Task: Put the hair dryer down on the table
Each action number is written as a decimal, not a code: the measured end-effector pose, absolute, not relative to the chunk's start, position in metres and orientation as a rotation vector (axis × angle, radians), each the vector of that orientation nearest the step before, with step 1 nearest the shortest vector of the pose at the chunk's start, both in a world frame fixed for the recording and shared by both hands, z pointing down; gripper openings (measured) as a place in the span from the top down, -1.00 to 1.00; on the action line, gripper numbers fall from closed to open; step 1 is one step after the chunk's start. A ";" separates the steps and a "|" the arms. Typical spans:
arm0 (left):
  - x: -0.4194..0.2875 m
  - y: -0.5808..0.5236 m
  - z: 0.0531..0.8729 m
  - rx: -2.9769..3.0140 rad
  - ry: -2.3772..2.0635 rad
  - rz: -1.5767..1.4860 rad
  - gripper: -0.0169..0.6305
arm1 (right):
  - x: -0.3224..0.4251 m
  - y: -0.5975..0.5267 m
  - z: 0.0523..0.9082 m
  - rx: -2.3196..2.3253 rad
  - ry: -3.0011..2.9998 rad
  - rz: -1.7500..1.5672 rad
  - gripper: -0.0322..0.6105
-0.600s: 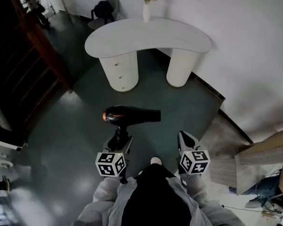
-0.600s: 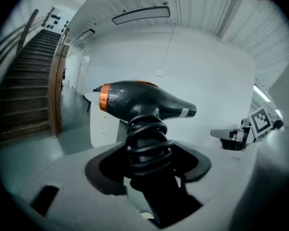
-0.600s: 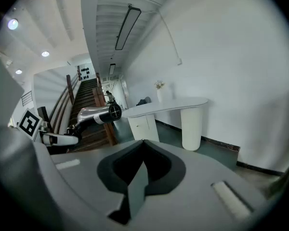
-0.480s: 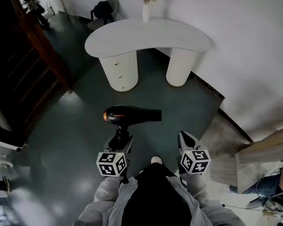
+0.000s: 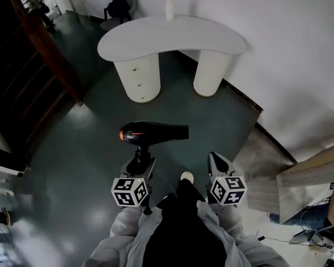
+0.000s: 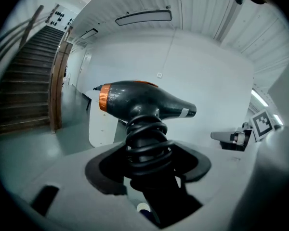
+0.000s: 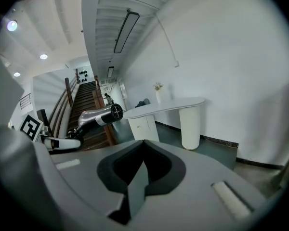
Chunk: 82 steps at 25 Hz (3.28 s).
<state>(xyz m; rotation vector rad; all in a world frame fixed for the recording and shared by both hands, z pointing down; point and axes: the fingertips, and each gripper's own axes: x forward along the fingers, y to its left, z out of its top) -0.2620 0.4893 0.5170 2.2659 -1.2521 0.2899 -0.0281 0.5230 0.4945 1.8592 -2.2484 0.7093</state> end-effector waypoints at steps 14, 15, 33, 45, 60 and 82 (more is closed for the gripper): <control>-0.229 0.372 0.515 2.258 -1.322 0.302 0.10 | 0.003 0.387 0.492 1.777 -2.324 0.682 0.87; -0.224 0.357 0.514 2.258 -1.331 0.304 0.10 | 0.009 0.373 0.490 1.767 -2.330 0.679 0.87; -0.166 0.205 0.516 2.190 -1.430 0.238 0.10 | 0.070 0.211 0.491 1.689 -2.399 0.637 0.87; -0.147 0.105 0.526 2.191 -1.406 0.264 0.10 | 0.083 0.118 0.499 1.690 -2.376 0.666 0.87; -0.131 -0.148 0.504 2.287 -1.329 0.281 0.10 | 0.107 -0.112 0.482 1.803 -2.312 0.657 0.87; -0.069 -0.291 0.549 2.253 -1.203 0.407 0.10 | 0.146 -0.270 0.510 1.797 -2.295 0.784 0.87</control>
